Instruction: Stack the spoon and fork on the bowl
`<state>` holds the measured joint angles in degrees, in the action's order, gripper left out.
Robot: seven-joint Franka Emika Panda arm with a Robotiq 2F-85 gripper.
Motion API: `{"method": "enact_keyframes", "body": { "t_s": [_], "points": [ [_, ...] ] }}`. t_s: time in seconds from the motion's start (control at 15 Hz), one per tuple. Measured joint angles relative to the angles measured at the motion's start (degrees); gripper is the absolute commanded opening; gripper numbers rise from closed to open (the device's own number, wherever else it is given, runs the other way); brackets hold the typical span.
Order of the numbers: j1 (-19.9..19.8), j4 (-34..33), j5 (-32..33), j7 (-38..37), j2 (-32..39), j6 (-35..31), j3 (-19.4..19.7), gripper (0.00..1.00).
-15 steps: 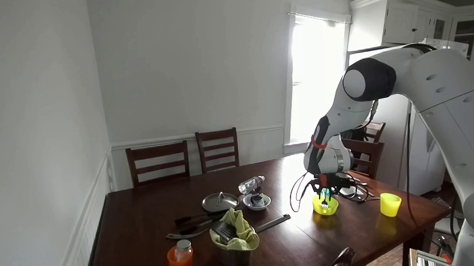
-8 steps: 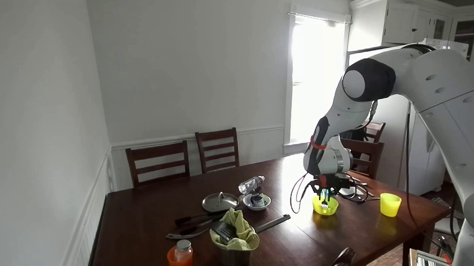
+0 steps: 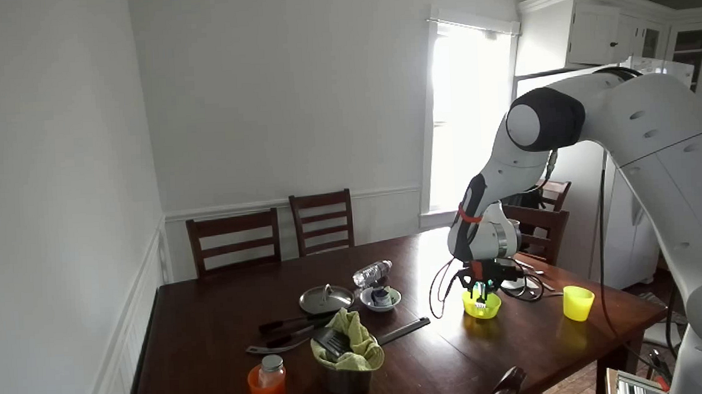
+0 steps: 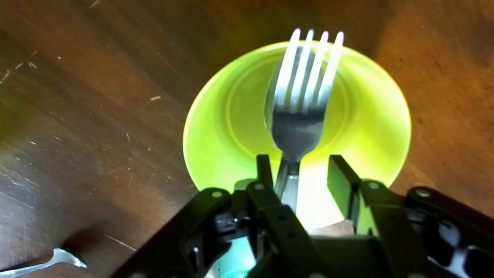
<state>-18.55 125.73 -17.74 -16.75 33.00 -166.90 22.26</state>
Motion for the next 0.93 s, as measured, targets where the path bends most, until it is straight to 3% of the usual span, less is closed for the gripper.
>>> {"method": "enact_keyframes", "body": {
  "t_s": [0.07, 0.2, 0.27, 0.33, 0.93],
  "points": [
    [0.0, 0.0, 0.0, 0.1, 0.2, 0.0, 0.0, 0.39],
    [-0.1, 0.0, 0.0, 0.1, 0.6, 0.0, 0.0, 0.23],
    [-0.2, -0.1, 0.0, 0.2, 0.8, 0.0, 0.0, 0.09],
    [-0.2, -0.1, 0.0, 0.2, 1.0, 0.0, 0.0, 0.01],
    [-1.0, -0.2, 0.0, 0.8, 1.3, 0.0, 0.0, 0.02]
  ]
}}
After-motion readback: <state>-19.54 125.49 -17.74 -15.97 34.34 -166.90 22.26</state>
